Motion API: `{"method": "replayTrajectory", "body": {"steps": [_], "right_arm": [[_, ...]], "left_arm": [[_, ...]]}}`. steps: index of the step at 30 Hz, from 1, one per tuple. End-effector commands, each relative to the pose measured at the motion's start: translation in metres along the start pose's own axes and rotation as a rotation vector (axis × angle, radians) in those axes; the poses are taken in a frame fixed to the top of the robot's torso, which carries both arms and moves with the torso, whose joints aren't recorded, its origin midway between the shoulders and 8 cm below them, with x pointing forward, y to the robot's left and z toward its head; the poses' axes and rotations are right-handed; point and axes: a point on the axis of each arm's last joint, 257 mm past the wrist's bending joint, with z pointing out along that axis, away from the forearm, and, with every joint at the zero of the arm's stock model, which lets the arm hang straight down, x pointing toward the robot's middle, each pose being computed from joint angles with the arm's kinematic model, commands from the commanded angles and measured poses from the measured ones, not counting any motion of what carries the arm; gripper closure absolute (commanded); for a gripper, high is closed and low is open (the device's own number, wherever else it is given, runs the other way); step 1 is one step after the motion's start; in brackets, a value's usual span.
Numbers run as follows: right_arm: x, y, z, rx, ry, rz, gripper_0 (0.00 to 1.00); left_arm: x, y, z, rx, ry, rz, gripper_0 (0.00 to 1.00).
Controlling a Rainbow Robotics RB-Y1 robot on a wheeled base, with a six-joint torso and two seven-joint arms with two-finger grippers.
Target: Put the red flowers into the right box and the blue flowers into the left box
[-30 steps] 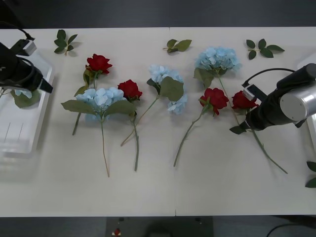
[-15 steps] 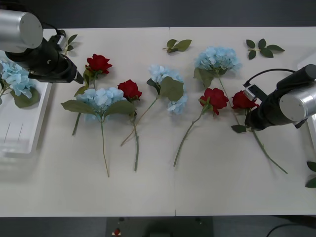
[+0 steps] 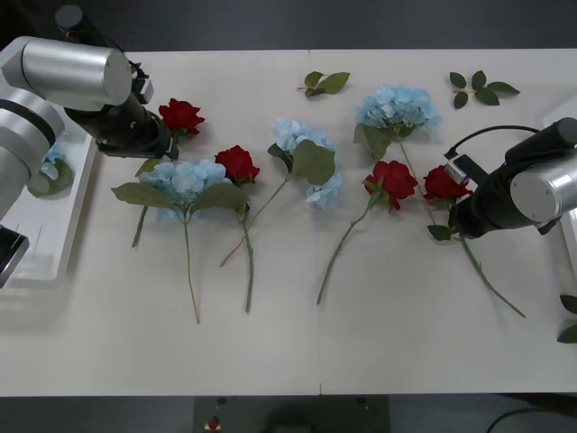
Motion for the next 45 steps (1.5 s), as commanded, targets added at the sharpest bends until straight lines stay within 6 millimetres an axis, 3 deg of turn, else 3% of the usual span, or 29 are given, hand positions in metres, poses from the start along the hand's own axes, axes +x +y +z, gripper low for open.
{"method": "replayTrajectory", "body": {"steps": [1, 14, 16, 18, 19, 22, 24, 30, 42, 43, 45], "right_arm": [[-0.013, 0.011, 0.003, -0.019, -0.031, 0.042, 1.00], [-0.010, 0.011, 0.011, -0.009, -0.038, 0.034, 0.99], [-0.011, 0.011, 0.013, -0.001, -0.044, 0.019, 0.72], [-0.011, 0.009, 0.013, 0.005, -0.045, 0.012, 0.55], [-0.010, 0.008, 0.012, 0.010, -0.045, 0.006, 0.40], [-0.011, 0.008, 0.012, 0.009, -0.048, 0.001, 0.20], [-0.011, 0.006, 0.012, 0.011, -0.047, -0.004, 0.12], [-0.012, 0.002, 0.009, 0.015, -0.053, -0.018, 0.03], [-0.019, -0.004, -0.010, -0.030, -0.075, 0.022, 0.03], [-0.021, -0.004, -0.012, -0.034, -0.079, 0.023, 0.03], [-0.025, -0.006, -0.017, -0.040, -0.086, 0.029, 0.03]], "left_arm": [[-0.026, -0.009, -0.008, -0.023, -0.049, 0.056, 0.00], [-0.018, -0.023, 0.016, -0.037, -0.060, 0.087, 0.00], [-0.017, -0.027, 0.021, -0.032, -0.066, 0.086, 0.00], [-0.017, -0.028, 0.023, -0.031, -0.066, 0.084, 0.00], [-0.017, -0.028, 0.023, -0.030, -0.069, 0.083, 0.00], [-0.015, -0.028, 0.025, -0.031, -0.065, 0.085, 0.00], [-0.012, -0.030, 0.027, -0.025, -0.058, 0.086, 0.00], [-0.005, -0.037, 0.034, -0.016, -0.046, 0.079, 0.00], [-0.001, -0.039, 0.037, -0.015, -0.038, 0.073, 0.00], [-0.001, -0.040, 0.037, -0.013, -0.038, 0.075, 0.17], [-0.001, -0.039, 0.037, -0.015, -0.038, 0.074, 0.84]]}}
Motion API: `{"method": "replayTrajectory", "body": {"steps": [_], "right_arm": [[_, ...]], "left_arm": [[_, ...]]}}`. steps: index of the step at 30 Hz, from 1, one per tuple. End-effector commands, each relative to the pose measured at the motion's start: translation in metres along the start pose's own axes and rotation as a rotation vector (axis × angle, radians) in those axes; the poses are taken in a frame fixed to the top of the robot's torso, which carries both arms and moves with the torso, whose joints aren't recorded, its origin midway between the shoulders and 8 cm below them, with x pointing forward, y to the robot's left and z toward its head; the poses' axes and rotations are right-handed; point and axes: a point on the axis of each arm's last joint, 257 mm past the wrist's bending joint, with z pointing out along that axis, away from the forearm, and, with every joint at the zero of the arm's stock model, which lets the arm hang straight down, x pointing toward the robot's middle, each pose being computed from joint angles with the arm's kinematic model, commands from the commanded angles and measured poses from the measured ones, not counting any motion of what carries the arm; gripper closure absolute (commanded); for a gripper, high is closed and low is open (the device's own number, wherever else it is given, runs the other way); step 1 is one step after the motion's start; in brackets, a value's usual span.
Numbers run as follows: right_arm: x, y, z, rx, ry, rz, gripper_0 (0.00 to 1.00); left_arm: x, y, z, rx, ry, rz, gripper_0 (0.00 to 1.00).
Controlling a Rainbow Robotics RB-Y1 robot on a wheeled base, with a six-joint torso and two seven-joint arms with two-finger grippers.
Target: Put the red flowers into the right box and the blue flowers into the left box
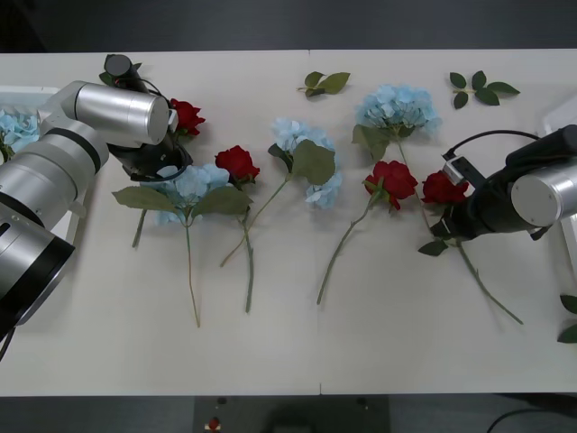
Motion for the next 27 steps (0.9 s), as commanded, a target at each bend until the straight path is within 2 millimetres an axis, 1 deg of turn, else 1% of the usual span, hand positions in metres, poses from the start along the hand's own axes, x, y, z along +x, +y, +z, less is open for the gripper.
{"method": "replayTrajectory", "body": {"steps": [1, 4, 12, 15, 17, 18, 19, 21, 24, 25, 27], "right_arm": [[-0.025, -0.016, -0.021, 0.016, -0.044, -0.031, 0.03], [-0.028, -0.016, -0.023, 0.015, -0.052, -0.034, 0.03], [-0.027, -0.018, -0.022, 0.025, -0.050, -0.044, 0.03], [-0.028, -0.017, -0.021, 0.027, -0.050, -0.052, 0.03], [-0.029, -0.015, -0.020, 0.027, -0.052, -0.059, 0.03], [-0.030, -0.015, -0.020, 0.028, -0.053, -0.059, 0.03], [-0.029, -0.014, -0.018, 0.029, -0.050, -0.061, 0.03], [-0.029, -0.014, -0.017, 0.030, -0.049, -0.062, 0.03], [-0.028, -0.013, -0.014, 0.030, -0.046, -0.059, 0.03], [-0.025, -0.012, -0.012, 0.030, -0.041, -0.057, 0.03], [-0.025, -0.011, -0.009, 0.031, -0.038, -0.058, 0.03]], "left_arm": [[-0.026, -0.012, -0.015, 0.014, -0.044, 0.034, 0.99], [-0.024, -0.013, -0.014, 0.015, -0.041, 0.036, 1.00], [-0.028, -0.011, -0.016, 0.006, -0.051, 0.049, 1.00], [-0.039, -0.009, -0.024, 0.006, -0.077, 0.050, 1.00], [-0.051, -0.005, -0.032, 0.004, -0.109, 0.053, 1.00], [-0.054, -0.004, -0.034, 0.004, -0.115, 0.052, 1.00], [-0.062, -0.001, -0.040, 0.003, -0.136, 0.057, 1.00], [-0.070, 0.002, -0.047, 0.004, -0.157, 0.057, 1.00], [-0.086, 0.009, -0.061, 0.004, -0.199, 0.060, 1.00], [-0.094, 0.010, -0.069, 0.011, -0.222, 0.058, 1.00], [-0.104, 0.011, -0.078, 0.021, -0.250, 0.053, 1.00]]}}
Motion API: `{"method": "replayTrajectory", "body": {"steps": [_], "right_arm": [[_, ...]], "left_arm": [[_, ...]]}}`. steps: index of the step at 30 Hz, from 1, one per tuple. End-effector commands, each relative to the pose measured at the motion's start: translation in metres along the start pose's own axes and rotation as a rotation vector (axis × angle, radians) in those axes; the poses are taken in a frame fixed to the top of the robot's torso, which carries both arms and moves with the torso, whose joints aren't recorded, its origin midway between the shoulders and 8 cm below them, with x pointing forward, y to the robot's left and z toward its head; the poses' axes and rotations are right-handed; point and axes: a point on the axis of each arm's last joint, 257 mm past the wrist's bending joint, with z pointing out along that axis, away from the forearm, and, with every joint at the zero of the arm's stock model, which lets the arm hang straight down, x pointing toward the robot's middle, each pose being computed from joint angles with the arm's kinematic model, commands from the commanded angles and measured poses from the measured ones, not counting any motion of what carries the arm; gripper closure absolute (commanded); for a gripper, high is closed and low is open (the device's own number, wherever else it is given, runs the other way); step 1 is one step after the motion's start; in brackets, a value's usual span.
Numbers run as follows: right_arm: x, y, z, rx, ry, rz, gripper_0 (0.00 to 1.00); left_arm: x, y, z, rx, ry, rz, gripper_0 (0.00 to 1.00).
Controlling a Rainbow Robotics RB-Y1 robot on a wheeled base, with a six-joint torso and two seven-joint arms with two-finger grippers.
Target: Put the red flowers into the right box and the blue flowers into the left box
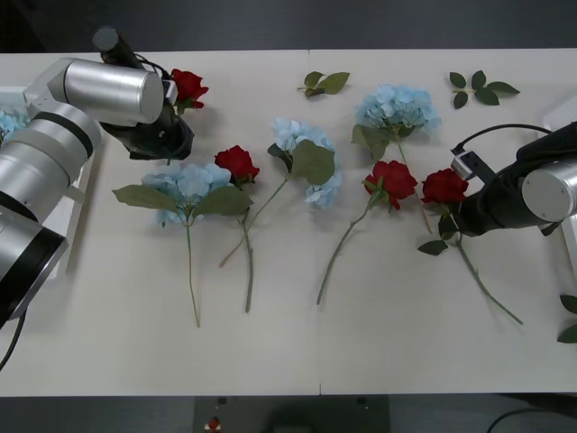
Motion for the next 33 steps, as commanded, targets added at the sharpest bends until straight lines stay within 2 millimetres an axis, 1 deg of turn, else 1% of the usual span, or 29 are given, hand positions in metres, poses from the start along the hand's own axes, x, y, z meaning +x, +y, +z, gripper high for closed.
{"method": "replayTrajectory", "body": {"steps": [1, 2, 4, 6, 8, 10, 11, 12, 14, 15, 17, 18, 20, 21, 22, 24, 25, 27, 28, 29, 30, 31, 33], "right_arm": [[-0.024, 0.002, 0.000, 0.010, -0.036, -0.054, 0.05], [-0.024, 0.004, 0.001, 0.009, -0.036, -0.055, 0.05], [-0.024, 0.005, 0.004, 0.013, -0.033, -0.057, 0.09], [-0.023, 0.005, 0.007, 0.016, -0.030, -0.059, 0.11], [-0.022, 0.004, 0.008, 0.021, -0.028, -0.061, 0.15], [-0.022, 0.004, 0.009, 0.024, -0.027, -0.066, 0.31], [-0.021, 0.005, 0.009, 0.025, -0.025, -0.069, 0.44], [-0.021, 0.006, 0.010, 0.024, -0.026, -0.071, 0.50], [-0.020, 0.006, 0.010, 0.023, -0.023, -0.071, 0.70], [-0.020, 0.006, 0.010, 0.023, -0.023, -0.071, 0.72], [-0.020, 0.007, 0.011, 0.021, -0.023, -0.074, 0.82], [-0.020, 0.007, 0.011, 0.021, -0.023, -0.074, 0.84], [-0.021, 0.008, 0.011, 0.020, -0.024, -0.074, 0.97], [-0.022, 0.008, 0.010, 0.020, -0.026, -0.072, 1.00], [-0.021, 0.008, 0.011, 0.020, -0.024, -0.074, 1.00], [-0.021, 0.008, 0.011, 0.020, -0.024, -0.073, 1.00], [-0.021, 0.008, 0.011, 0.020, -0.024, -0.073, 1.00], [-0.022, 0.008, 0.010, 0.019, -0.026, -0.072, 1.00], [-0.022, 0.008, 0.010, 0.018, -0.026, -0.069, 1.00], [-0.023, 0.008, 0.009, 0.018, -0.027, -0.063, 1.00], [-0.027, 0.007, 0.008, 0.017, -0.034, -0.061, 1.00], [-0.028, 0.006, 0.006, 0.018, -0.036, -0.060, 1.00], [-0.037, 0.002, -0.002, 0.003, -0.050, -0.034, 1.00]], "left_arm": [[-0.064, 0.014, -0.044, -0.003, -0.138, 0.058, 1.00], [-0.068, 0.014, -0.047, 0.002, -0.148, 0.055, 1.00], [-0.085, 0.011, -0.060, 0.022, -0.192, 0.086, 1.00], [-0.094, 0.008, -0.068, 0.039, -0.220, 0.102, 1.00], [-0.103, 0.006, -0.077, 0.062, -0.244, 0.122, 1.00], [-0.110, -0.005, -0.089, 0.117, -0.264, 0.141, 1.00], [-0.113, -0.012, -0.096, 0.158, -0.272, 0.141, 1.00], [-0.115, -0.016, -0.101, 0.178, -0.277, 0.140, 1.00], [-0.115, -0.033, -0.114, 0.278, -0.277, 0.130, 1.00], [-0.115, -0.036, -0.118, 0.303, -0.276, 0.126, 1.00], [-0.113, -0.051, -0.132, 0.407, -0.274, 0.120, 1.00], [-0.112, -0.055, -0.135, 0.434, -0.272, 0.122, 1.00], [-0.108, -0.068, -0.152, 0.536, -0.267, 0.121, 1.00], [-0.105, -0.074, -0.160, 0.583, -0.260, 0.118, 1.00], [-0.103, -0.077, -0.165, 0.610, -0.254, 0.113, 1.00], [-0.097, -0.089, -0.181, 0.704, -0.235, 0.109, 1.00], [-0.095, -0.093, -0.185, 0.729, -0.231, 0.108, 1.00], [-0.090, -0.107, -0.205, 0.829, -0.222, 0.109, 1.00], [-0.089, -0.111, -0.210, 0.855, -0.220, 0.111, 1.00], [-0.086, -0.119, -0.220, 0.909, -0.214, 0.113, 1.00], [-0.084, -0.127, -0.231, 0.960, -0.212, 0.116, 1.00], [-0.083, -0.130, -0.236, 0.984, -0.212, 0.118, 1.00], [-0.081, -0.142, -0.256, 1.076, -0.219, 0.125, 1.00]]}}
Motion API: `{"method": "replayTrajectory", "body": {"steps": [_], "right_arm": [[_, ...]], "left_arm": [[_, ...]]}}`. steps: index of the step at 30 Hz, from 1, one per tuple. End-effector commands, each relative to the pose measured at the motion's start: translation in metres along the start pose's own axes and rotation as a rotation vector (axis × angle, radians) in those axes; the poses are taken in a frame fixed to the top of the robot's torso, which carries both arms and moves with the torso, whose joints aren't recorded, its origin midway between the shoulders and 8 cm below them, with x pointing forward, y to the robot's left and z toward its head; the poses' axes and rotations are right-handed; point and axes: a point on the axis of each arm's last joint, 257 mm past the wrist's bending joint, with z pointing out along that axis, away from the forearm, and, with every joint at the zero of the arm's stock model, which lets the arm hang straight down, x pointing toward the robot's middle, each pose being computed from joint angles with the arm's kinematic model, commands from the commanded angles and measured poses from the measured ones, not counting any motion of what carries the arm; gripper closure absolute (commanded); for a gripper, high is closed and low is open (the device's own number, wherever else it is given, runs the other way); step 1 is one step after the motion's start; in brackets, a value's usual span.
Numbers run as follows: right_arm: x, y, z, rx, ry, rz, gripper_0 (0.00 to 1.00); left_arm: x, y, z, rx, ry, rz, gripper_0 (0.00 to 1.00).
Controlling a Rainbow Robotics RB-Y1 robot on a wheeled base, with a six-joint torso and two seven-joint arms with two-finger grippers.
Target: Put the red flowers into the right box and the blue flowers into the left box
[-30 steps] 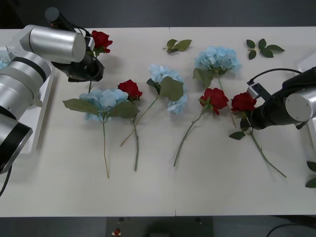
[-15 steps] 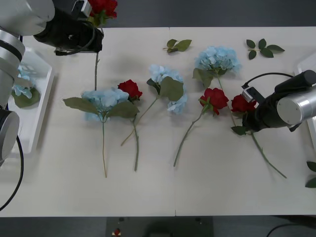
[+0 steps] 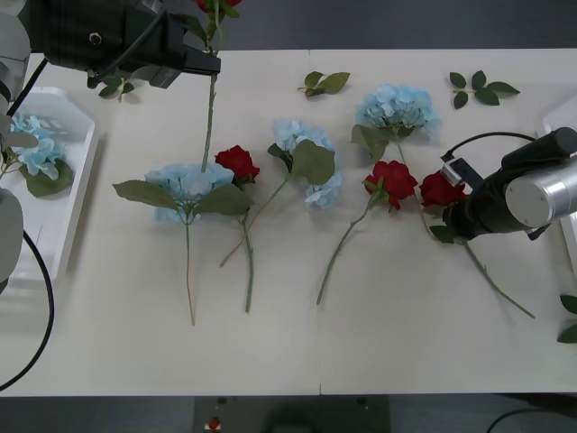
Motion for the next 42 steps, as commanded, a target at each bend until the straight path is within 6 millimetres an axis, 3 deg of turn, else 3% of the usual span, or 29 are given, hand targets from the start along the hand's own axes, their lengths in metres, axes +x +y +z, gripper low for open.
{"method": "replayTrajectory", "body": {"steps": [1, 6, 10, 15, 21, 30, 34, 42], "right_arm": [[-0.042, -0.010, -0.023, -0.008, -0.069, -0.013, 1.00], [-0.071, -0.037, -0.071, -0.032, -0.075, 0.053, 1.00], [-0.081, -0.063, -0.111, -0.020, -0.056, 0.083, 1.00], [-0.089, -0.121, -0.168, 0.100, -0.044, 0.058, 1.00], [-0.077, -0.187, -0.206, 0.286, -0.026, 0.010, 1.00], [-0.043, -0.277, -0.216, 0.537, 0.024, 0.024, 1.00], [-0.032, -0.304, -0.214, 0.602, 0.020, 0.040, 1.00], [-0.003, -0.332, -0.196, 0.702, 0.044, -0.009, 1.00]], "left_arm": [[-0.022, -0.048, -0.019, 0.108, -0.021, 0.113, 1.00], [-0.010, -0.088, -0.019, 0.267, 0.012, 0.132, 1.00], [0.000, -0.108, -0.017, 0.356, 0.033, 0.144, 1.00], [0.013, -0.120, -0.011, 0.436, 0.028, 0.220, 1.00], [0.029, -0.132, -0.008, 0.477, 0.037, 0.301, 1.00], [0.061, -0.144, -0.008, 0.507, 0.044, 0.367, 1.00], [0.071, -0.149, -0.008, 0.524, 0.050, 0.379, 1.00], [0.084, -0.170, 0.001, 0.587, 0.055, 0.399, 1.00]]}}
